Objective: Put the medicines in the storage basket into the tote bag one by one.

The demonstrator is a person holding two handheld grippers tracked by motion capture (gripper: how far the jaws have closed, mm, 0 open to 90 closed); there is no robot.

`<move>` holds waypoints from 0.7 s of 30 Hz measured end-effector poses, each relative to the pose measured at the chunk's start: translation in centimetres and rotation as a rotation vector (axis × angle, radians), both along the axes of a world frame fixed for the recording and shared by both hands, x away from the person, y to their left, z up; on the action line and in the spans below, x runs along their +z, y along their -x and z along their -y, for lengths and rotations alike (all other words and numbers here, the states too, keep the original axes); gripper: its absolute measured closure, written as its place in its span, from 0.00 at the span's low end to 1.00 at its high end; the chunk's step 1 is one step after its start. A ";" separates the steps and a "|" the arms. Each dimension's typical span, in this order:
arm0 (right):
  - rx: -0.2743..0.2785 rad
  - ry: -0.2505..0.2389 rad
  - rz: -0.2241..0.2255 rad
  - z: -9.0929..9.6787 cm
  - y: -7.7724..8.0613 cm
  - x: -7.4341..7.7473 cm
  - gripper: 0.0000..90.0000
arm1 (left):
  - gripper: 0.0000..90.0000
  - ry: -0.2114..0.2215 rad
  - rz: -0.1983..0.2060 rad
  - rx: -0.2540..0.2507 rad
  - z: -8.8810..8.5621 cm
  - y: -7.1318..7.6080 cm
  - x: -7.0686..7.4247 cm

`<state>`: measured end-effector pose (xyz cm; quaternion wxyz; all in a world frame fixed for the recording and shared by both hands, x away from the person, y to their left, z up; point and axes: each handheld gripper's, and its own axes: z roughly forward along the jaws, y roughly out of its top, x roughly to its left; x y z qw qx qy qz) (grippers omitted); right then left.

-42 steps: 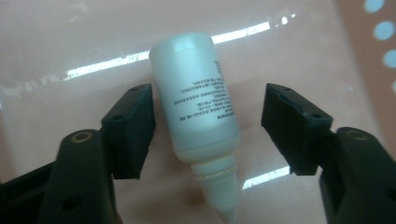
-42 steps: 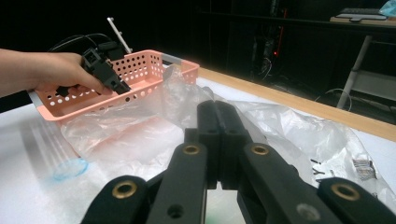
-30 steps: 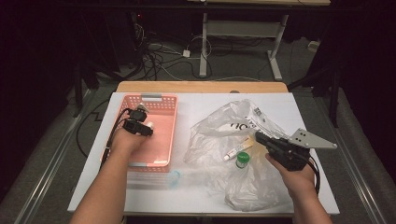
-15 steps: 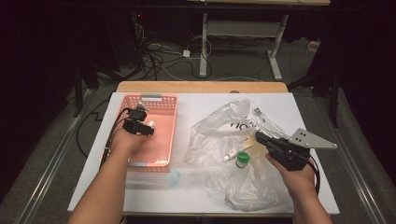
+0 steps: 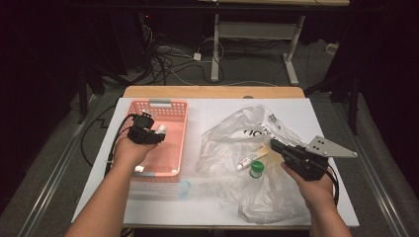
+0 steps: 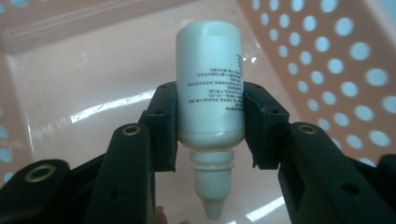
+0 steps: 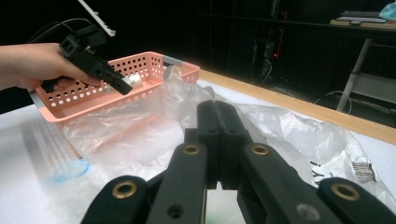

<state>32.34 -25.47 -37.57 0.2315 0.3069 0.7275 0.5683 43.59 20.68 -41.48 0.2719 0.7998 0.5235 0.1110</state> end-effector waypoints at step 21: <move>0.004 0.004 -0.002 -0.2 0.1 0.0 1.00 | 0.65 0.106 0.179 -0.076 0.9 7.5 2.2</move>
